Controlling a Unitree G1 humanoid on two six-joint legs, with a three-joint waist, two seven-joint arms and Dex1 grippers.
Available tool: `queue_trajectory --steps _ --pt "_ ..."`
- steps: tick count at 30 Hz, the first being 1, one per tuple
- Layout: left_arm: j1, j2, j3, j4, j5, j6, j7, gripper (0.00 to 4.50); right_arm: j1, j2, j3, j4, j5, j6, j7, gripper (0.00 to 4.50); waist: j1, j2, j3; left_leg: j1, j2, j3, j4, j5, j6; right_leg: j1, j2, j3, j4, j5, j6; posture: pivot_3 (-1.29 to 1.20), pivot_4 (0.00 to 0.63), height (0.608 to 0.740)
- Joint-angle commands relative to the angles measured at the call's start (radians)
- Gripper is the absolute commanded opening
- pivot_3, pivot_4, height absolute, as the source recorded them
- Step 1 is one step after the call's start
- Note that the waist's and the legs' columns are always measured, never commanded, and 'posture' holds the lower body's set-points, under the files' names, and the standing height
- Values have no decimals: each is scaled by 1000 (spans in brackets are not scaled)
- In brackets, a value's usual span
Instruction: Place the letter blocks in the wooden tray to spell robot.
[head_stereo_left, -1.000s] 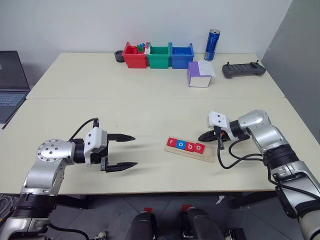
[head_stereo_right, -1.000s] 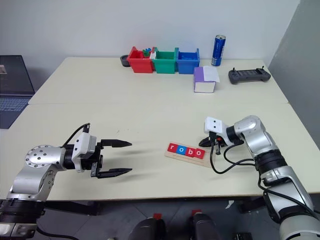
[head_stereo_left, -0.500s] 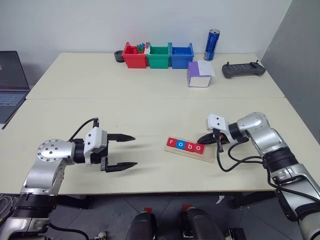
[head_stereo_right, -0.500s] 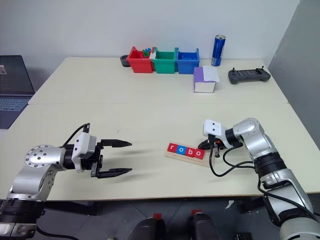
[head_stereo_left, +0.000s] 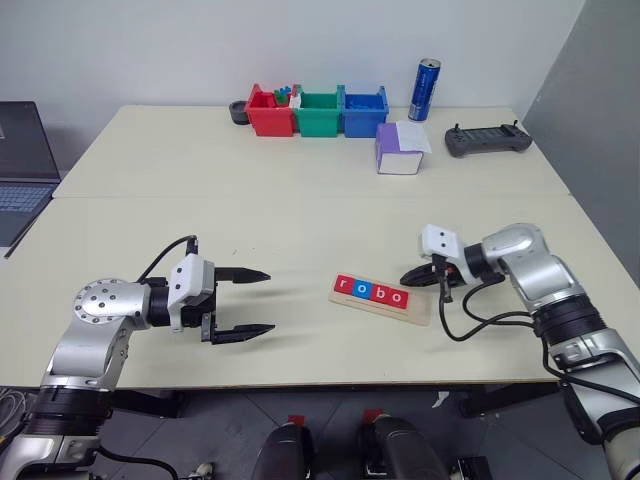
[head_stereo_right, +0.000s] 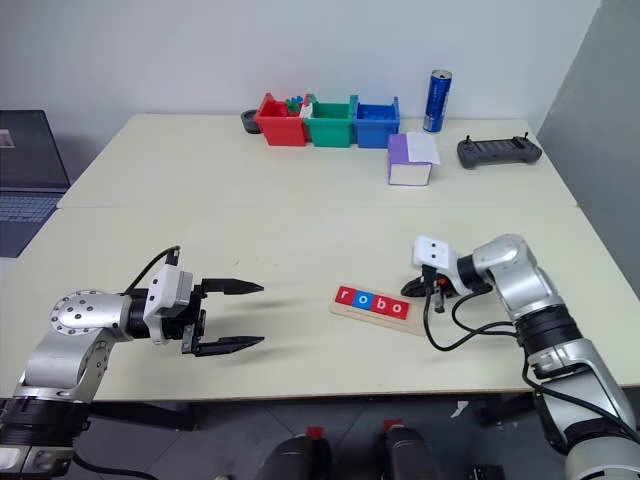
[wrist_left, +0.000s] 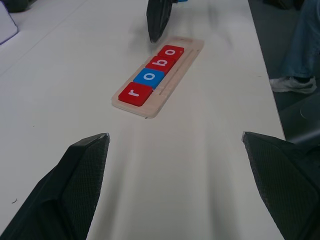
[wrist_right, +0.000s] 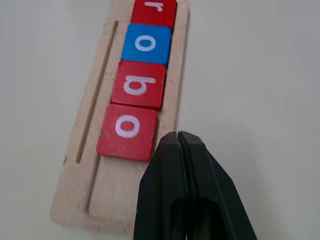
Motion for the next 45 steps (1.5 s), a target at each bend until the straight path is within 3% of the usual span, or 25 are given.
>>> queue_trajectory --steps 1,6,11,16,19,24,32,45 --pt "-8 14 24 -17 -11 -8 -3 4500 47 -57 -47 -81 38 24 7 40 1 0 0 0 0 0 0 0 0 0 0 0 0 0 0 0 150 740" --pt "-2 18 31 -19 -16 -9 -6 4500 109 -152 -184 -194 120 150 -40 40 1 0 0 0 0 0 0 0 0 0 0 0 0 0 0 0 150 740" --pt "4 13 32 -28 -21 -9 -4 4500 293 -220 -477 -321 215 360 -222 40 10 -1 0 0 0 0 0 0 0 0 0 0 -1 0 0 0 150 740" --pt "2 -17 9 -27 -24 -7 -1 4500 576 -217 -767 -495 269 533 -360 1648 25 0 -1 0 0 0 -1 0 0 0 0 0 -1 0 0 0 150 740" --pt "-15 -34 -9 -12 -18 -11 -8 4500 673 -217 -829 -544 287 574 -408 2766 24 0 -1 0 0 0 -1 0 0 0 0 0 -1 0 0 0 150 740" --pt "-92 -65 -46 52 -2 -29 -40 4500 708 -187 -847 -577 289 648 -530 4481 20 1 -1 1 0 0 0 0 0 0 0 0 0 1 2 0 150 740" --pt "-131 -75 -58 88 7 -40 -62 4500 705 -73 -810 -577 312 663 -678 4481 22 0 -2 -1 0 0 -1 0 1 0 1 0 -2 0 2 0 150 740" --pt "-133 -76 -53 102 13 -55 -68 4500 621 -55 -727 -395 304 570 -748 4481 23 0 -2 -1 0 0 -1 0 1 0 1 0 -2 0 2 0 150 740"
